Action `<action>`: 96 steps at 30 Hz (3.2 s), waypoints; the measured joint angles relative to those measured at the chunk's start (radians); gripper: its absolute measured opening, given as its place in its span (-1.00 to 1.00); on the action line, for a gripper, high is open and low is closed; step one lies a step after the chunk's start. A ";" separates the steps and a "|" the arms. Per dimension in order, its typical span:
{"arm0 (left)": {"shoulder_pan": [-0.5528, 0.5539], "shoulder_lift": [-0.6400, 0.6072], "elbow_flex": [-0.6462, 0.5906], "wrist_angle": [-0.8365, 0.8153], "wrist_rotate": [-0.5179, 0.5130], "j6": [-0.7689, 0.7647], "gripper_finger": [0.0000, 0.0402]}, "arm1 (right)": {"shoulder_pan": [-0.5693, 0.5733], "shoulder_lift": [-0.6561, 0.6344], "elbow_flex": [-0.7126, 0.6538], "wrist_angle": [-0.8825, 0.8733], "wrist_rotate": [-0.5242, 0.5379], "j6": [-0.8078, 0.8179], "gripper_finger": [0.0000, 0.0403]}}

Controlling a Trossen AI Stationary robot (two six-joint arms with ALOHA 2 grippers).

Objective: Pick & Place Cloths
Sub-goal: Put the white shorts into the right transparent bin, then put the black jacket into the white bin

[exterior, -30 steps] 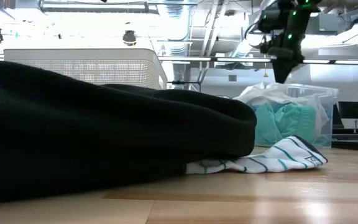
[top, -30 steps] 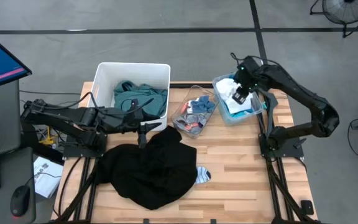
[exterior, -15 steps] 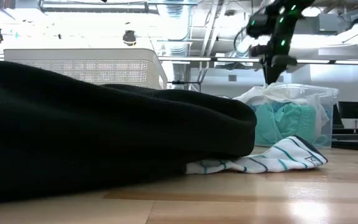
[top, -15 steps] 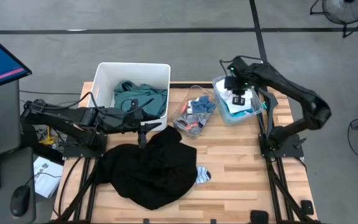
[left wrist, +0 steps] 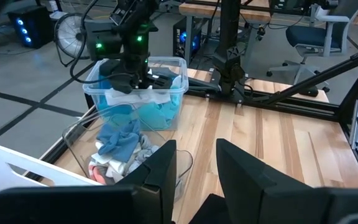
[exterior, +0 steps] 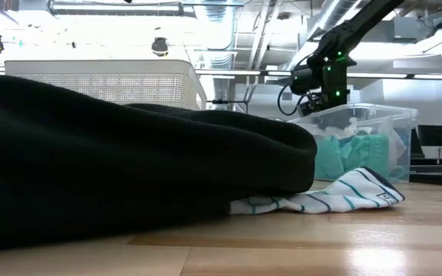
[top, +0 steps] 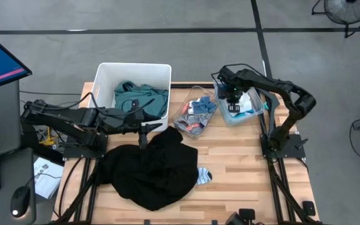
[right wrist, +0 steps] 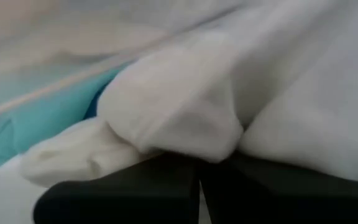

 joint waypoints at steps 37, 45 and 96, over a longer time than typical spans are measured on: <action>0.000 0.000 0.000 -0.020 0.000 0.001 -0.51 | -0.094 -0.044 -0.066 0.122 -0.143 0.086 -0.98; 0.000 0.000 0.000 -0.020 0.000 0.027 -0.51 | -0.087 -0.232 -0.036 0.047 -0.123 0.089 -0.76; 0.002 0.000 0.000 -0.018 0.000 0.027 -0.51 | -0.102 -0.379 0.046 -0.100 0.071 0.152 -0.78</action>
